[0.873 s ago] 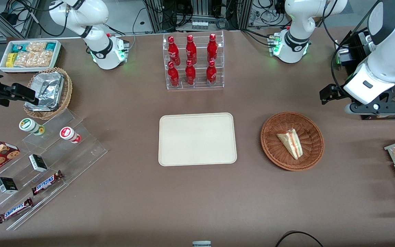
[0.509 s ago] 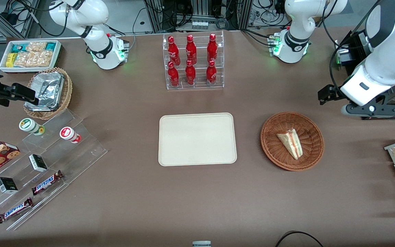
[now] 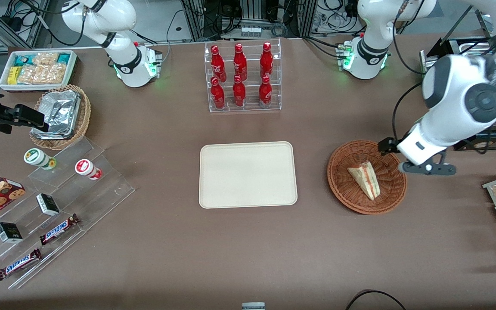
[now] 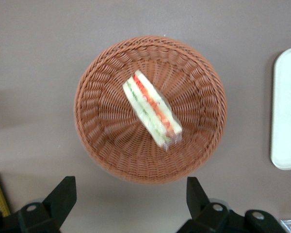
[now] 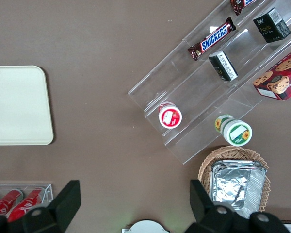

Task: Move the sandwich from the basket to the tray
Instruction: 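Move the left gripper over the wicker basket and lower onto the sandwich, then close the left gripper on the wrapped sandwich and lift it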

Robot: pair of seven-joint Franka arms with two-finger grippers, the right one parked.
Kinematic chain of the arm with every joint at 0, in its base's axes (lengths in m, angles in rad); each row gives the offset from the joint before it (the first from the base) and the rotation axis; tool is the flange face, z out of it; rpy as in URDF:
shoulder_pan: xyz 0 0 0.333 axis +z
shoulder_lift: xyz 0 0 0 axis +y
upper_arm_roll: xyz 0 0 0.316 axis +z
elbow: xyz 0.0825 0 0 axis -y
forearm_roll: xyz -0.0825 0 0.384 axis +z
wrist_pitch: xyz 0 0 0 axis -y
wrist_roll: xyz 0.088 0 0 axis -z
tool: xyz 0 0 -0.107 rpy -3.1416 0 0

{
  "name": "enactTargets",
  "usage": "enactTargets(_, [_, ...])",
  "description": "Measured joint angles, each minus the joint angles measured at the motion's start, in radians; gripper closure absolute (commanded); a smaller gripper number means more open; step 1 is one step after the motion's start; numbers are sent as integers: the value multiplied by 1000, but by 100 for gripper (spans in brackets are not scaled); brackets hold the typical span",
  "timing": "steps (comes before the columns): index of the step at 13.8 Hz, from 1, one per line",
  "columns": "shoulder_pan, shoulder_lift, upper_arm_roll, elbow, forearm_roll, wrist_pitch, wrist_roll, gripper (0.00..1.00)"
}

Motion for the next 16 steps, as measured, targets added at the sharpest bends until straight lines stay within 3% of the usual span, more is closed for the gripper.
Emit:
enactTargets(4, [0, 7, 0, -168, -2, 240, -68, 0])
enactTargets(6, [-6, 15, -2, -212, -5, 302, -222, 0])
enactTargets(11, [-35, 87, -9, -222, -5, 396, -635, 0])
enactTargets(16, [-36, 157, -9, -222, -5, 468, -738, 0])
